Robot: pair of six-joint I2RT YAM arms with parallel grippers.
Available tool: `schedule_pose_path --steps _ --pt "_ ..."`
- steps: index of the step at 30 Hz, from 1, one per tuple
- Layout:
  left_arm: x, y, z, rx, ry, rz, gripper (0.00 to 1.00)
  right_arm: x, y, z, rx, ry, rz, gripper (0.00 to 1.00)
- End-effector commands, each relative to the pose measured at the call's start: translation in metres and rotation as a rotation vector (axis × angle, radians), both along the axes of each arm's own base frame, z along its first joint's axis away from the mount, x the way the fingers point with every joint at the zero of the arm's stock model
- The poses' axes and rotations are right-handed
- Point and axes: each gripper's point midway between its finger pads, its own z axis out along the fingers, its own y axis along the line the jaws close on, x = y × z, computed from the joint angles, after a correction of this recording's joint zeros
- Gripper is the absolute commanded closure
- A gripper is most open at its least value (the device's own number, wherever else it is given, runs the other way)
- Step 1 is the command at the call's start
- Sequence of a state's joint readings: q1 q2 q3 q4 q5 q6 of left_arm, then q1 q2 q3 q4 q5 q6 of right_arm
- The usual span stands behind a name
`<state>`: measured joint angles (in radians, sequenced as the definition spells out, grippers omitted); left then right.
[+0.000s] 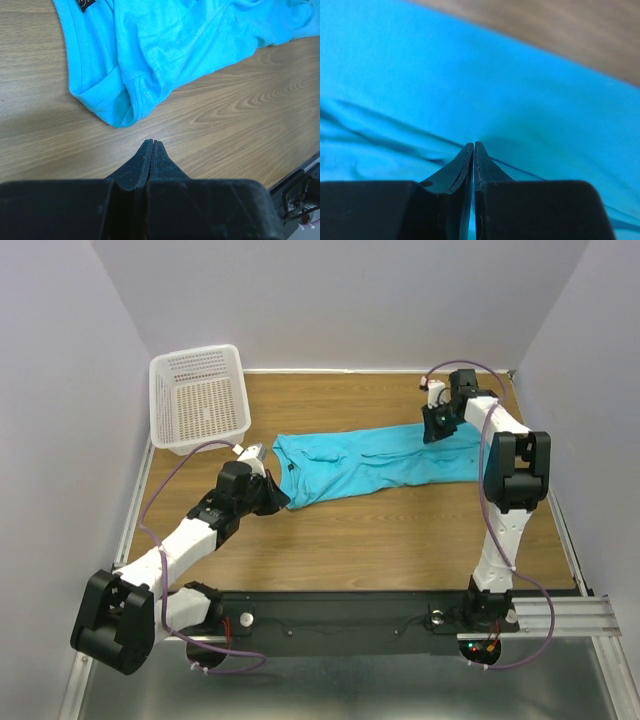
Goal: Fold and stack the t-shirts
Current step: Fold the tshirt
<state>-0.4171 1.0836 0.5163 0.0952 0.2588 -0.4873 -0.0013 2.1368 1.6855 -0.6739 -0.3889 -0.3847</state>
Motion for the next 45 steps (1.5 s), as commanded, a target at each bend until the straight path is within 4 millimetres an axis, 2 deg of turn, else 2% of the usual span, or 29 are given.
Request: schedule_pose_path --steps 1,3,5,6,7,8,10,15,18,20,24,25,26,28,31,32,33,34,35,37,39,40,42,43,45 --pt "0.005 -0.002 0.009 -0.022 -0.046 -0.004 0.95 0.041 -0.019 0.043 -0.057 -0.163 -0.112 0.89" --pt "0.004 -0.002 0.009 -0.023 -0.048 -0.010 0.95 0.039 -0.019 0.048 -0.062 -0.175 -0.102 0.88" --pt "0.005 -0.003 0.008 -0.024 -0.049 -0.011 0.95 0.026 -0.012 0.053 -0.032 -0.173 -0.056 0.87" --pt "0.006 -0.003 0.009 -0.025 -0.052 -0.015 0.95 0.017 0.004 0.059 0.035 -0.184 0.031 0.85" --pt "0.006 -0.004 0.007 -0.023 -0.048 -0.017 0.95 0.007 0.011 0.061 0.065 -0.178 0.072 0.82" --pt "0.006 -0.004 0.008 -0.026 -0.053 -0.019 0.95 -0.011 0.022 0.060 0.105 -0.161 0.140 0.79" --pt "0.008 -0.006 0.009 -0.031 -0.059 -0.020 0.95 -0.027 0.021 0.050 0.094 -0.117 0.141 0.79" --pt "0.010 -0.010 0.012 -0.048 -0.065 -0.040 0.94 -0.046 0.009 0.026 0.033 -0.054 0.125 0.81" --pt "0.011 -0.013 0.012 -0.052 -0.064 -0.050 0.92 -0.048 0.002 0.015 0.013 -0.026 0.104 0.83" --pt "0.011 -0.013 0.010 -0.049 -0.063 -0.053 0.89 -0.043 -0.007 0.009 -0.011 -0.013 0.069 0.85" --pt "0.014 -0.008 0.008 -0.035 -0.073 -0.022 0.75 -0.026 -0.018 0.009 -0.032 -0.021 0.019 0.85" --pt "0.016 -0.007 0.007 -0.036 -0.078 -0.014 0.67 -0.022 -0.014 0.019 -0.008 -0.046 0.027 0.84" --pt "0.019 -0.008 0.010 -0.044 -0.101 -0.011 0.64 -0.017 -0.011 0.029 0.008 -0.073 0.034 0.81" --pt "0.027 -0.011 0.008 -0.047 -0.103 -0.008 0.62 -0.013 -0.002 0.050 0.057 -0.114 0.047 0.78" --pt "0.046 -0.020 0.022 -0.037 -0.152 -0.035 0.61 -0.011 0.014 0.076 0.147 -0.162 0.091 0.72" --pt "0.059 -0.026 0.031 -0.035 -0.182 -0.044 0.61 -0.014 0.019 0.084 0.173 -0.172 0.104 0.71" --pt "0.067 -0.029 0.037 -0.026 -0.203 -0.057 0.61 -0.017 0.024 0.085 0.204 -0.166 0.115 0.70" --pt "0.074 -0.031 0.027 0.025 -0.205 -0.090 0.57 -0.022 0.033 0.090 0.260 -0.161 0.137 0.70" --pt "0.088 -0.037 0.043 0.035 -0.247 -0.108 0.57 -0.024 0.036 0.089 0.281 -0.153 0.143 0.69" --pt "0.105 -0.048 0.041 0.111 -0.256 -0.178 0.57 -0.033 0.043 0.088 0.325 -0.135 0.166 0.69" --pt "0.115 -0.054 0.038 0.176 -0.274 -0.224 0.55 -0.038 0.045 0.082 0.332 -0.121 0.176 0.69" --pt "0.120 -0.057 0.024 0.220 -0.254 -0.245 0.53 -0.040 0.045 0.080 0.335 -0.114 0.176 0.68" --pt "0.126 -0.070 0.025 0.307 -0.292 -0.319 0.51 -0.041 0.044 0.079 0.327 -0.116 0.179 0.68" --pt "0.128 -0.074 0.014 0.355 -0.298 -0.363 0.50 -0.042 0.044 0.079 0.327 -0.116 0.182 0.68" --pt "0.130 -0.090 0.017 0.426 -0.351 -0.445 0.49 -0.045 0.045 0.078 0.330 -0.113 0.183 0.67"
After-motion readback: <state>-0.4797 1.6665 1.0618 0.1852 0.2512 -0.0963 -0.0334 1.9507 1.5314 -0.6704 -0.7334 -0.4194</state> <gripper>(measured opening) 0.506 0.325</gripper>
